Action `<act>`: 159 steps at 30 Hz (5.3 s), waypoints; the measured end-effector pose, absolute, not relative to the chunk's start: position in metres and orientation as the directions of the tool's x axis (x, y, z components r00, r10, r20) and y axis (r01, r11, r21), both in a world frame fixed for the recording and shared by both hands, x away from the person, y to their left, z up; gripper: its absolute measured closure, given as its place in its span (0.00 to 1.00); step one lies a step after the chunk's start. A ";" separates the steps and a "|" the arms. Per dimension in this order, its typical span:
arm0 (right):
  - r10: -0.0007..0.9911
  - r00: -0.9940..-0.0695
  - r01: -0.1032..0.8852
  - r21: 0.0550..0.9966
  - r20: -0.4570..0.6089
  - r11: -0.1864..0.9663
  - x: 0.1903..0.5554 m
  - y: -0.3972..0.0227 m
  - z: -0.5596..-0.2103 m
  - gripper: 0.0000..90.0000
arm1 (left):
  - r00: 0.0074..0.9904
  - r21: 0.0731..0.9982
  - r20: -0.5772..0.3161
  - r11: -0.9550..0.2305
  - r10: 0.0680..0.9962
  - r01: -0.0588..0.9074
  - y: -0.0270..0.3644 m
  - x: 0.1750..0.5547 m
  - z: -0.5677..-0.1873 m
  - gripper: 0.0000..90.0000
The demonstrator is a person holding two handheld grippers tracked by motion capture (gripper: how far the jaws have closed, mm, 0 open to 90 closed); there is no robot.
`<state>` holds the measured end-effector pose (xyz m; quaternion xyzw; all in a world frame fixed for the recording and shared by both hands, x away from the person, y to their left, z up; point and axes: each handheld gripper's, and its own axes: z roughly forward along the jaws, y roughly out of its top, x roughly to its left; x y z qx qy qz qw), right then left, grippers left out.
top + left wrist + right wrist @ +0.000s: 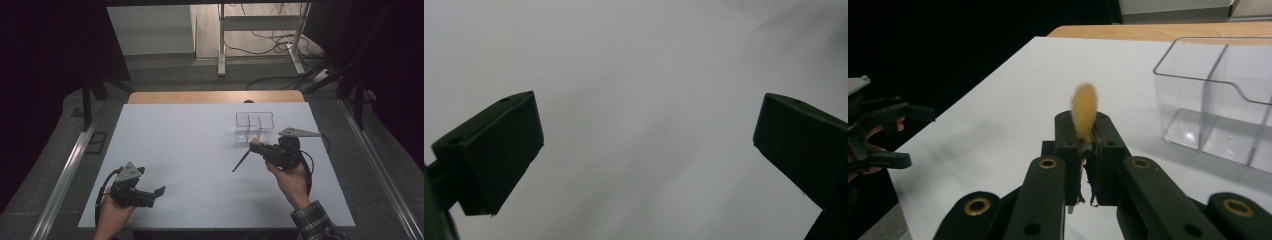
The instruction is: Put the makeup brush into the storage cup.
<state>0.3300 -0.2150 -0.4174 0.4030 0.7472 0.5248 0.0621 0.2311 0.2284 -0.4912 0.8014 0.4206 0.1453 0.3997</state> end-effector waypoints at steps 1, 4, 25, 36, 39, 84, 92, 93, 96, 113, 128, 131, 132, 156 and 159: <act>0.674 -0.664 0.534 0.836 0.324 0.124 0.331 -0.217 -0.417 0.94 | 0.601 0.763 -0.103 -0.325 0.793 0.559 0.230 0.231 -0.492 0.00; 0.682 -0.659 0.532 0.838 0.318 0.124 0.332 -0.220 -0.417 0.94 | 0.591 0.762 -0.109 -0.314 0.799 0.566 0.235 0.229 -0.493 0.00; 0.746 -0.604 0.511 0.854 0.279 0.094 0.341 -0.251 -0.409 0.94 | 0.541 0.749 -0.107 -0.290 0.834 0.596 0.260 0.217 -0.500 0.00; 0.768 -0.580 0.505 0.860 0.272 0.077 0.350 -0.267 -0.403 0.94 | 0.528 0.730 -0.108 -0.293 0.842 0.617 0.265 0.216 -0.504 0.00; 0.774 -0.572 0.504 0.861 0.273 0.068 0.354 -0.271 -0.401 0.94 | 0.522 0.725 -0.111 -0.290 0.846 0.624 0.266 0.215 -0.505 0.00; 0.806 -0.526 0.470 0.883 0.271 0.010 0.393 -0.294 -0.347 0.94 | 0.524 0.727 -0.122 -0.283 0.843 0.625 0.271 0.211 -0.507 0.00; 0.815 -0.527 0.454 0.890 0.241 0.030 0.403 -0.289 -0.341 0.94 | 0.523 0.731 -0.118 -0.283 0.844 0.622 0.270 0.210 -0.507 0.00; 0.818 -0.525 0.452 0.891 0.235 0.034 0.405 -0.288 -0.340 0.94 | 0.523 0.730 -0.117 -0.283 0.844 0.622 0.270 0.210 -0.507 0.00; 0.823 -0.520 0.451 0.892 0.230 0.036 0.409 -0.287 -0.339 0.94 | 0.524 0.732 -0.117 -0.284 0.844 0.620 0.270 0.210 -0.507 0.00; 0.847 -0.491 0.450 0.892 0.204 0.046 0.432 -0.282 -0.345 0.94 | 0.527 0.731 -0.112 -0.289 0.843 0.618 0.270 0.210 -0.507 0.00; 0.864 -0.473 0.458 0.886 0.174 0.072 0.450 -0.275 -0.353 0.94 | 0.529 0.730 -0.106 -0.295 0.842 0.616 0.269 0.210 -0.507 0.00; 0.865 -0.470 0.461 0.884 0.173 0.074 0.451 -0.273 -0.356 0.94 | 0.531 0.732 -0.103 -0.297 0.841 0.613 0.269 0.210 -0.507 0.00; 0.866 -0.469 0.462 0.884 0.173 0.073 0.451 -0.273 -0.357 0.94 | 0.532 0.732 -0.103 -0.298 0.841 0.613 0.269 0.210 -0.506 0.00; 0.865 -0.471 0.486 0.869 0.174 0.090 0.452 -0.266 -0.391 0.94 | 0.532 0.733 -0.104 -0.297 0.840 0.612 0.269 0.210 -0.506 0.00; 0.865 -0.470 0.487 0.869 0.174 0.090 0.452 -0.266 -0.395 0.94 | 0.533 0.733 -0.103 -0.298 0.840 0.612 0.269 0.210 -0.506 0.00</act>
